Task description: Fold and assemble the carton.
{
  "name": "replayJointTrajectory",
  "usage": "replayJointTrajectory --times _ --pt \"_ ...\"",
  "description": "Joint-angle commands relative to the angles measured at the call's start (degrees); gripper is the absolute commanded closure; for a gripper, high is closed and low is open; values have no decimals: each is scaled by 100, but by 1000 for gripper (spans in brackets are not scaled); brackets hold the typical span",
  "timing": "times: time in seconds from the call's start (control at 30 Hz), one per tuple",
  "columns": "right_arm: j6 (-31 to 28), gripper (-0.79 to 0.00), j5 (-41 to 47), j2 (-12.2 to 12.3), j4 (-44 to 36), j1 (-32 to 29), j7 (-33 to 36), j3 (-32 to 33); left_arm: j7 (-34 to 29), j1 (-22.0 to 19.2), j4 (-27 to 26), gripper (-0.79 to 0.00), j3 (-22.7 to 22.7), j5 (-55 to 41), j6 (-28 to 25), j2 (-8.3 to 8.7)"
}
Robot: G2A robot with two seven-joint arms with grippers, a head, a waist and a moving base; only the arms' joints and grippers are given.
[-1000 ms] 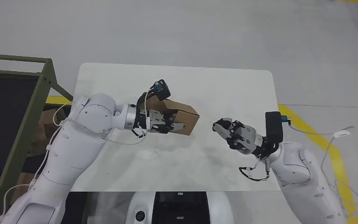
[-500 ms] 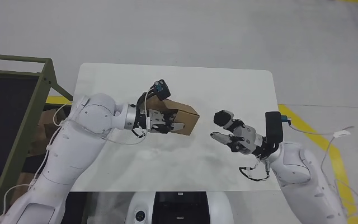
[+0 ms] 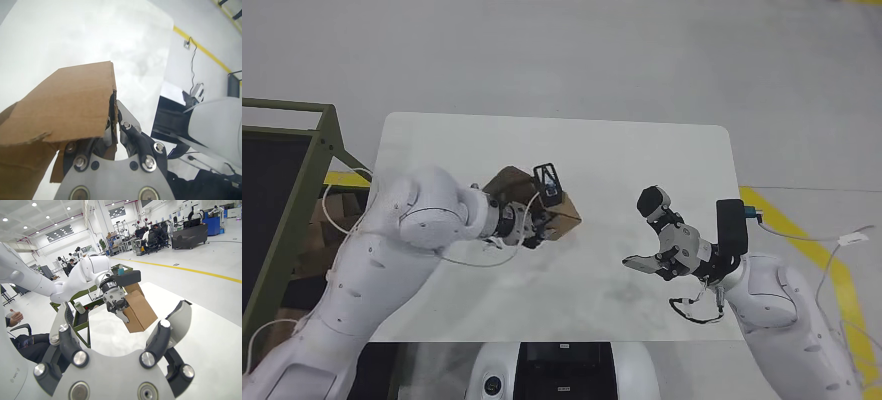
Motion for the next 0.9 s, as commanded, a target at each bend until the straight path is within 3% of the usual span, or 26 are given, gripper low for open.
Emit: replayJointTrajectory --times 0.0,0.07,0.43,0.63,0.87 --pt "0 -785 0 0 0 0 0 0 68 -34 -117 0 238 537 -28 79" --pt "0 -785 0 0 0 0 0 0 30 -37 -149 0 397 933 10 155" --pt "0 -785 0 0 0 0 0 0 118 1 -160 0 439 1020 -63 156" --pt "0 -785 0 0 0 0 0 0 706 -158 -181 0 1131 2323 -667 289" --pt "0 -785 0 0 0 0 0 0 1038 -814 157 0 2309 3279 -999 521"
